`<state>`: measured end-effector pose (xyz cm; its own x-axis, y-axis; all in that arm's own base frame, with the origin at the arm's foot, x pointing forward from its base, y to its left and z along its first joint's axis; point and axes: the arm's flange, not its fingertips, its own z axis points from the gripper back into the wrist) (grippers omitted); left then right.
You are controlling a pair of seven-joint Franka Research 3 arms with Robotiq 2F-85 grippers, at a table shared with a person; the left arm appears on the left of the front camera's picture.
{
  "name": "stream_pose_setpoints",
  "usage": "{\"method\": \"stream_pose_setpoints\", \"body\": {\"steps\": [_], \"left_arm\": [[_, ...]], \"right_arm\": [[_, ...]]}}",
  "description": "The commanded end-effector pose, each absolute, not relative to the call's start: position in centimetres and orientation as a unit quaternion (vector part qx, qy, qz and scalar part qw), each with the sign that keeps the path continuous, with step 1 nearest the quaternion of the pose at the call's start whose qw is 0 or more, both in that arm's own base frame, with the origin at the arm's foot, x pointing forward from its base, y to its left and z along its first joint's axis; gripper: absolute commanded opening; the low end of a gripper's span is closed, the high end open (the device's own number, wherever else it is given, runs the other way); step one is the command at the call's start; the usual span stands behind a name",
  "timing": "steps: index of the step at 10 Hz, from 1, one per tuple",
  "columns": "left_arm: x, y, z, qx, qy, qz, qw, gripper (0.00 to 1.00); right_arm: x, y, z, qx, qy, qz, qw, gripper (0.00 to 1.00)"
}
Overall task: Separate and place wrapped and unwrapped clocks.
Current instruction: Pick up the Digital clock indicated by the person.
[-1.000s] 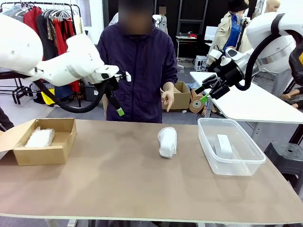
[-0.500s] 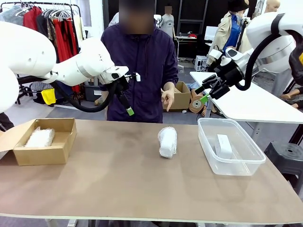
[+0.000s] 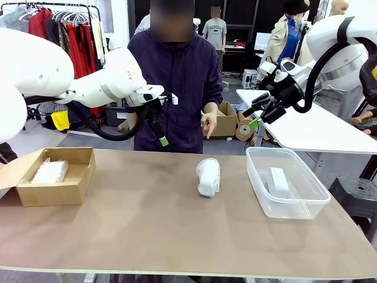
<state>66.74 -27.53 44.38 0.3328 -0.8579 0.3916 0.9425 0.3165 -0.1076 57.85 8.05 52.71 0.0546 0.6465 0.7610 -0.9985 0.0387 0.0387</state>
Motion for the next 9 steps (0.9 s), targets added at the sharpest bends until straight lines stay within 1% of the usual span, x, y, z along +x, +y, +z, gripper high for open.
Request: {"method": "stream_pose_setpoints", "body": {"steps": [1, 3, 5, 7, 9], "left_arm": [[67.3, -30.0, 44.4, -0.118, -0.104, -0.552, 0.819, 1.0], [67.4, -32.8, 44.4, -0.099, -0.069, -0.53, 0.84, 1.0], [67.4, -37.1, 44.5, -0.081, -0.079, -0.492, 0.863, 1.0], [67.8, -40.8, 44.1, -0.061, -0.091, -0.425, 0.899, 1.0], [67.9, -43.9, 43.5, -0.045, -0.107, -0.373, 0.921, 1.0]], "right_arm": [[57.7, 8.0, 52.9, 0.301, -0.289, 0.625, 0.66, 1.0], [57.7, 8.0, 52.9, 0.301, -0.289, 0.625, 0.66, 1.0], [57.7, 8.0, 52.9, 0.301, -0.289, 0.625, 0.66, 1.0], [57.7, 8.0, 52.9, 0.301, -0.289, 0.625, 0.66, 1.0], [57.7, 8.0, 52.9, 0.301, -0.289, 0.625, 0.66, 1.0]]}}
